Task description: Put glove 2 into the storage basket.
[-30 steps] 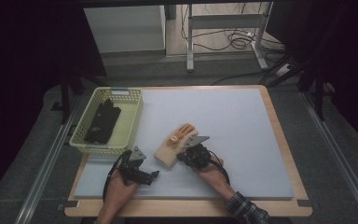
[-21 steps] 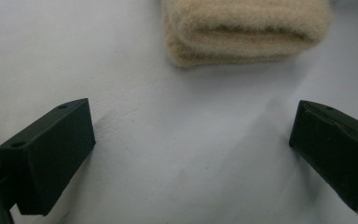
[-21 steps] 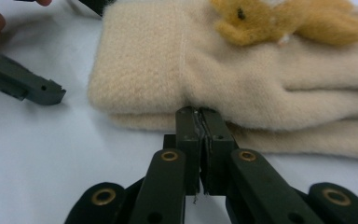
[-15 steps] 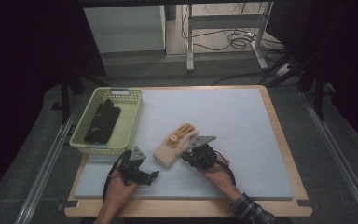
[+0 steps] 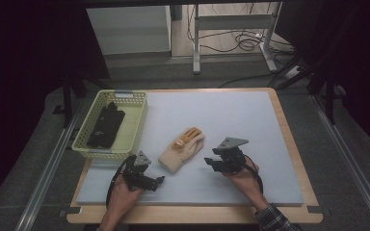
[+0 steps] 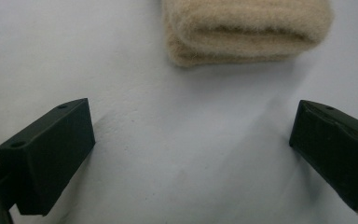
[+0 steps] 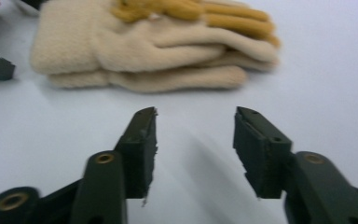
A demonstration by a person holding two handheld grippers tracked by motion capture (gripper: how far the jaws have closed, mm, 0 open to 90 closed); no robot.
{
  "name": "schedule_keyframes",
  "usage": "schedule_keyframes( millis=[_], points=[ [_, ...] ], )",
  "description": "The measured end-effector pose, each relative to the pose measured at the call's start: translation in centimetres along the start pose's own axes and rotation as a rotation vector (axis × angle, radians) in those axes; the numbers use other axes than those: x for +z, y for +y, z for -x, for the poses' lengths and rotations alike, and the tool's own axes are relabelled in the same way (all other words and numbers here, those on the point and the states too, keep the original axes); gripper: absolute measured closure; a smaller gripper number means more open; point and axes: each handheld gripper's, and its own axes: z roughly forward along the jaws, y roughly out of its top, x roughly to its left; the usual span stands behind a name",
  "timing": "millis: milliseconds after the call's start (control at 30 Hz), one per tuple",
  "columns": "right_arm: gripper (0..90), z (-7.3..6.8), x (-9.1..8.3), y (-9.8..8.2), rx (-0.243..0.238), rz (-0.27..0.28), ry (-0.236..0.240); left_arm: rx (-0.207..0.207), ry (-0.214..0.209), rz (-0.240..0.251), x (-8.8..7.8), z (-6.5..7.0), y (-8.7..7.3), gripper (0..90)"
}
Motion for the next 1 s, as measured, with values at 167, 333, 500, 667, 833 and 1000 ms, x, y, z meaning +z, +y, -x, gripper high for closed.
schedule_keyframes(
  millis=[167,333,500,667,833,1000],
  points=[
    [33.3,1.3,-1.3,-1.1,0.028,-0.005,-0.033,-0.001,0.000,-0.001,0.0,0.0,0.0,0.0],
    [26.1,2.7,-2.4,-2.5,0.055,-0.016,-0.086,-0.002,-0.003,-0.002,0.0,0.0,0.0,0.0],
    [22.2,3.9,-3.3,-3.9,0.070,-0.034,-0.145,-0.002,-0.003,-0.004,0.0,0.0,0.0,0.0],
    [19.8,5.0,-3.8,-5.3,0.098,-0.046,-0.173,-0.003,-0.004,-0.003,0.0,0.0,0.0,0.0],
    [18.2,5.4,-3.7,-5.7,0.107,-0.067,-0.173,-0.003,-0.004,-0.002,0.0,-0.1,0.0,0.1],
    [17.0,5.3,-3.6,-5.8,0.096,-0.073,-0.175,-0.005,-0.007,0.000,0.0,-0.1,0.0,0.2]
  ],
)
